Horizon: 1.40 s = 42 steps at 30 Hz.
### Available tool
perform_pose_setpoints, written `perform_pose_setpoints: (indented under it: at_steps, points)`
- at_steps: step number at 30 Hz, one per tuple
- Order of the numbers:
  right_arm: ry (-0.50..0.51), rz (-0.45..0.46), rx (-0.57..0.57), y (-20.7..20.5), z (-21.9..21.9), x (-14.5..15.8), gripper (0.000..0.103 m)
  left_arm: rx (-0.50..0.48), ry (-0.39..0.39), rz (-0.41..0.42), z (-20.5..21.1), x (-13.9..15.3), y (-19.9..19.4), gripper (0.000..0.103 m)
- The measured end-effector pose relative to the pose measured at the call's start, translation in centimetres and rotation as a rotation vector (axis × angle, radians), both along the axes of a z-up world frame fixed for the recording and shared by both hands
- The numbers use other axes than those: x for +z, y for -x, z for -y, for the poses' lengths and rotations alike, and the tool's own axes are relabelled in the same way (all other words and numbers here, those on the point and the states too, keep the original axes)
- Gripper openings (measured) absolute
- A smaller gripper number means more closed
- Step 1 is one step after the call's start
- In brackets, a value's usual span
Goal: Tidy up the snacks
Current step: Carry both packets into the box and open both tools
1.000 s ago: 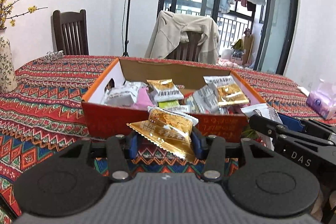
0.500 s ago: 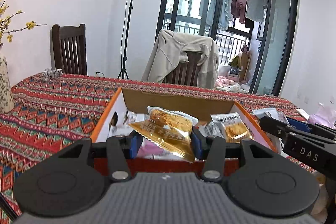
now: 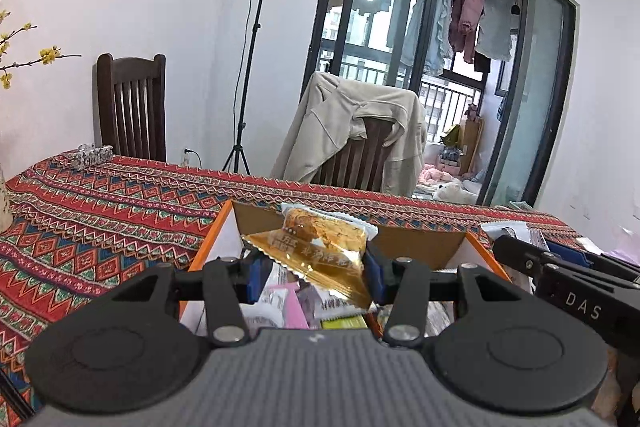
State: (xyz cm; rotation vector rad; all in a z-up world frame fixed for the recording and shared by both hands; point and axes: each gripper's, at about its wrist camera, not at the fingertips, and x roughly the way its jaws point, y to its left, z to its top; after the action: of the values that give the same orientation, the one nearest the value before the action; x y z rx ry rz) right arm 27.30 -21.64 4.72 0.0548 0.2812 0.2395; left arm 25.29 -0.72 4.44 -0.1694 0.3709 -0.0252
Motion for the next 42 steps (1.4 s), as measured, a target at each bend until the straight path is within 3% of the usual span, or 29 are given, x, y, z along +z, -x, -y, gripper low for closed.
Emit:
perform_pose_setpoints:
  at_steps: [11, 22, 23, 24, 25, 26, 27, 42]
  points:
    - [-0.025, -0.034, 0.005, -3.5, -1.0, -2.7, 0.04, 0.045, -0.002, -0.01, -1.3, -2.4, -2.8, 0.049]
    - [-0.019, -0.068, 0.02, -3.9, -0.9, -3.8, 0.044, 0.05, -0.022, -0.013, -1.6, -3.6, -2.9, 0.052]
    - [-0.02, -0.065, 0.015, -3.9, -0.8, -3.9, 0.055, 0.055, -0.021, -0.005, -1.6, -3.5, -2.8, 0.057]
    - [-0.025, -0.065, 0.013, -3.9, -0.7, -3.9, 0.075, 0.06, -0.018, 0.003, -1.7, -3.4, -2.6, 0.074]
    - [-0.032, -0.063, 0.012, -3.8, -0.5, -3.9, 0.085, 0.07, -0.013, 0.013, -1.8, -3.3, -2.4, 0.092]
    - [-0.041, -0.058, 0.01, -3.7, -0.4, -3.9, 0.101, 0.084, -0.006, 0.027, -2.0, -3.2, -2.2, 0.098]
    - [-0.048, -0.057, 0.008, -3.6, -0.3, -3.9, 0.103, 0.096, 0.001, 0.047, -2.2, -3.1, -1.8, 0.103]
    - [-0.016, -0.07, -0.042, -3.0, -0.3, -2.9, 0.103, 0.097, 0.021, 0.063, -2.3, -1.0, -0.3, 0.103]
